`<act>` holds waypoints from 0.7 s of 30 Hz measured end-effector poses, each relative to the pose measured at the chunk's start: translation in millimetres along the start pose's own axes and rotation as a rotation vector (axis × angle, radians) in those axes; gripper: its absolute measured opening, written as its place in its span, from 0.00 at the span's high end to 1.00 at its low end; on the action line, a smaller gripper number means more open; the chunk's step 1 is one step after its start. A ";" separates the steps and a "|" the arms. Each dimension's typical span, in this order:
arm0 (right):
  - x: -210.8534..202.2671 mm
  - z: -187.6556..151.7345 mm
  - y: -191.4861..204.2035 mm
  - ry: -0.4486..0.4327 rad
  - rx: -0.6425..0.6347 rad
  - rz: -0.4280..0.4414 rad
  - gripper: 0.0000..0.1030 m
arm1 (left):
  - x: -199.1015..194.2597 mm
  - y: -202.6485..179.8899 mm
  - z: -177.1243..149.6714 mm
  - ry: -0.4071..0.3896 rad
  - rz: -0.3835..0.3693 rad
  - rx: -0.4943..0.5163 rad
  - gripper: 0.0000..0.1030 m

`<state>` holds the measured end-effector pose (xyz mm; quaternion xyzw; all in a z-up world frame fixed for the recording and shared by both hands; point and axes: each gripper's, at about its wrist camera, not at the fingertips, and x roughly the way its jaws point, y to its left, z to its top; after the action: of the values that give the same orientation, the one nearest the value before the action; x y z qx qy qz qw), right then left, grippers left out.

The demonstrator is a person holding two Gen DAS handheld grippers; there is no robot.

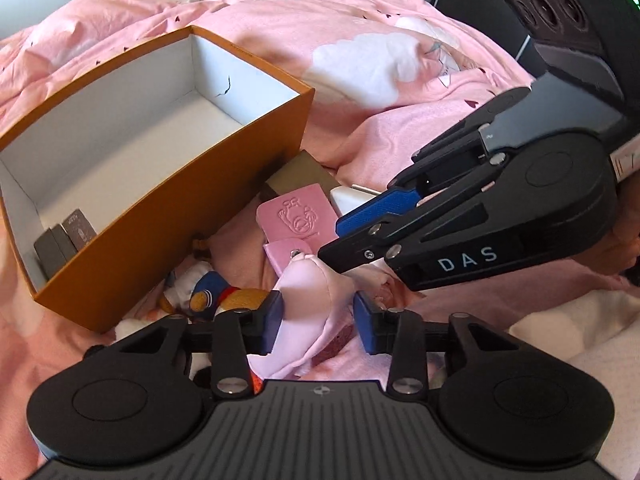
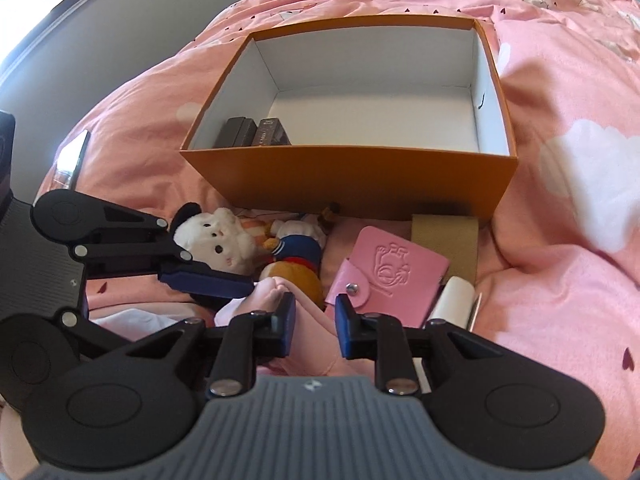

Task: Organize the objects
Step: 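Grasp the pink pouch bag with the left gripper while the right reaches toward the pink card holder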

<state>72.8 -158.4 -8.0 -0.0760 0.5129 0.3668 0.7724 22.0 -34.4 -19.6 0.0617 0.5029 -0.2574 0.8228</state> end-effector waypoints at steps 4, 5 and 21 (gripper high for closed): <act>-3.3 1.7 -0.2 -0.015 0.002 -0.016 0.76 | -5.4 1.5 0.0 -0.016 0.019 -0.009 0.74; -4.8 2.7 -0.8 -0.021 0.006 -0.019 0.76 | -7.8 3.7 0.1 -0.023 0.028 -0.022 0.76; 12.1 9.2 15.5 0.003 -0.025 0.013 0.76 | -42.3 62.0 -6.4 -0.040 0.177 -0.298 0.84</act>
<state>72.1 -136.8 -10.0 -0.0829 0.5099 0.3779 0.7683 31.7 36.5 3.9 -0.0223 0.5116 -0.1077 0.8521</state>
